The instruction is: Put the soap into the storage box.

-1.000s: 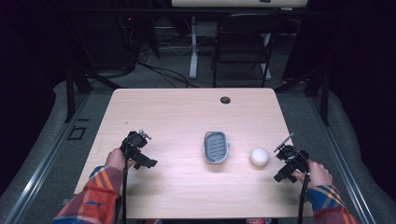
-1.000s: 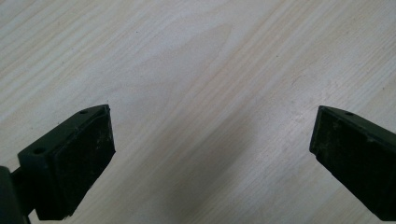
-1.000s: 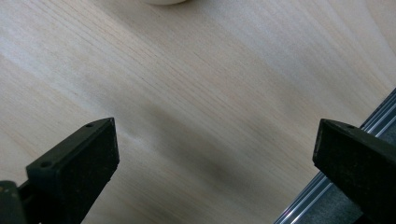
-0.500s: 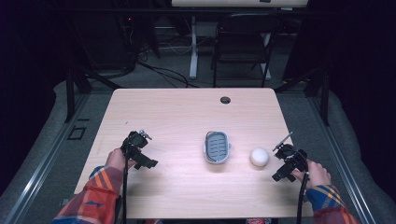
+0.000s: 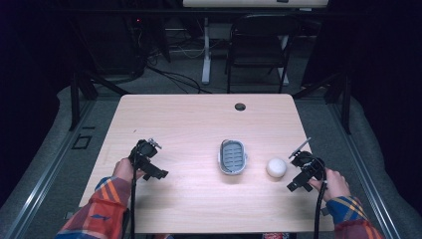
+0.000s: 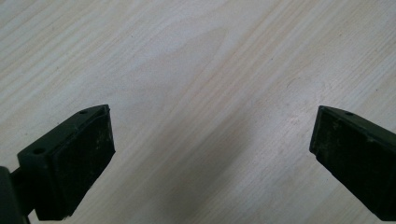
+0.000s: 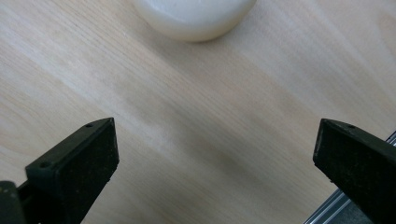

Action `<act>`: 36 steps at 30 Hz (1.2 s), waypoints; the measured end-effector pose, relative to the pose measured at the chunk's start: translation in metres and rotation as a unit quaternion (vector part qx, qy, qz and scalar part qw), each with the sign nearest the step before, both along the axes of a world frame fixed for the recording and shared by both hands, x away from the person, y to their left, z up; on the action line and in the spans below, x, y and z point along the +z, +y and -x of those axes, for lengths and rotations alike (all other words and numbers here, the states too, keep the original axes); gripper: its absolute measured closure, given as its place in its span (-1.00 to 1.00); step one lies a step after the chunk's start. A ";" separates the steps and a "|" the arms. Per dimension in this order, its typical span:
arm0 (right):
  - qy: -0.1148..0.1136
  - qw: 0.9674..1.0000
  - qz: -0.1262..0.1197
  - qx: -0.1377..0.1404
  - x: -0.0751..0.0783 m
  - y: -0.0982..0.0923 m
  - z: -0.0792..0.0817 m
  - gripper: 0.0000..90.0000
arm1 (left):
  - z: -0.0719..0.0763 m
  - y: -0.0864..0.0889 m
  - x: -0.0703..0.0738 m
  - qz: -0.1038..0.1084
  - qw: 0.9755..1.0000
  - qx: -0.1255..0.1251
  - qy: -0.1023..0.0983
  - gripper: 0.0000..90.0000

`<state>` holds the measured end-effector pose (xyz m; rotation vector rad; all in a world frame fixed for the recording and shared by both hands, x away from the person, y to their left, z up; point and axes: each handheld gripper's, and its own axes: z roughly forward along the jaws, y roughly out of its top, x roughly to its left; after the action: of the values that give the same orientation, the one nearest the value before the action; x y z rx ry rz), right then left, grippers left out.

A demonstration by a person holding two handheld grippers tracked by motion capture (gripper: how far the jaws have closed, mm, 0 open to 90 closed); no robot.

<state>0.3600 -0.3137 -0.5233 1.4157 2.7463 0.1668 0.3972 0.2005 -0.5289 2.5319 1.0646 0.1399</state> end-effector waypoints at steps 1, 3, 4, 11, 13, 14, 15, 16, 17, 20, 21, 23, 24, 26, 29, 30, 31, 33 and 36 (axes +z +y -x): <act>-0.009 1.000 -0.010 -0.007 0.000 0.001 0.000 -1.00 | 0.000 0.000 0.000 0.000 1.000 0.000 0.000 -1.00; -0.012 1.000 -0.012 -0.006 0.001 0.002 -0.001 -1.00 | 0.001 0.000 0.000 0.000 1.000 0.000 0.000 -1.00; -0.003 1.000 -0.001 0.003 0.004 0.002 -0.002 -1.00 | 0.001 0.000 0.000 0.001 1.000 0.001 -0.001 -1.00; -0.019 1.000 -0.012 -0.008 0.005 0.006 -0.008 -1.00 | -0.001 -0.001 -0.001 -0.001 1.000 -0.001 0.001 -1.00; -0.012 1.000 -0.006 0.002 0.009 0.007 -0.012 -1.00 | -0.001 -0.001 -0.001 -0.001 1.000 -0.001 0.002 -1.00; -0.019 1.000 -0.009 -0.003 0.009 0.009 -0.012 -1.00 | -0.001 -0.001 -0.001 -0.003 1.000 -0.001 0.002 -1.00; -0.026 0.999 -0.022 -0.010 0.007 0.011 -0.011 -1.00 | -0.001 -0.001 -0.001 -0.002 1.000 0.000 0.002 -1.00; -0.014 1.000 -0.005 0.006 0.011 0.011 -0.014 -1.00 | -0.001 -0.001 -0.001 -0.002 1.000 0.001 0.002 -1.00; -0.019 1.000 -0.009 0.001 0.010 0.013 -0.014 -1.00 | -0.001 -0.001 -0.001 -0.002 1.000 0.000 0.002 -1.00; -0.049 0.997 -0.047 -0.030 0.003 0.018 -0.011 -1.00 | -0.001 -0.001 -0.001 -0.001 1.000 0.000 0.002 -1.00; -0.015 1.000 -0.007 0.009 0.011 0.017 -0.016 -1.00 | -0.001 -0.001 -0.001 -0.001 1.000 -0.001 0.001 -1.00; -0.012 1.000 0.000 0.016 0.012 0.019 -0.019 -1.00 | -0.001 -0.001 -0.001 0.000 1.000 0.001 0.002 -1.00; -0.021 1.000 -0.013 0.006 0.010 0.021 -0.019 -1.00 | -0.001 -0.001 -0.001 -0.001 1.000 0.001 0.003 -1.00; -0.033 0.999 -0.027 -0.004 0.007 0.025 -0.019 -1.00 | -0.001 -0.001 -0.001 -0.001 1.000 0.001 0.002 -1.00; -0.001 0.999 0.013 0.037 0.015 0.027 -0.027 -1.00 | -0.001 -0.001 -0.001 -0.001 1.000 0.000 0.002 -1.00; -0.023 1.000 -0.017 0.010 0.010 0.030 -0.024 -1.00 | -0.001 -0.001 -0.001 -0.001 1.000 -0.001 0.001 -1.00; -0.013 1.000 -0.004 0.024 0.012 0.030 -0.026 -1.00 | -0.001 -0.001 -0.001 -0.001 1.000 -0.001 0.002 -1.00; -0.014 1.000 -0.007 0.022 0.011 0.033 -0.028 -1.00 | -0.001 -0.001 -0.001 -0.001 1.000 0.000 0.002 -1.00; 0.005 0.999 0.014 0.047 0.014 0.034 -0.034 -1.00 | -0.001 -0.001 -0.001 -0.001 1.000 0.000 0.002 -1.00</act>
<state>0.3938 -0.2793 -0.5089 1.2849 2.8131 0.1250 0.3984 0.1992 -0.5303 2.5348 1.0652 0.1358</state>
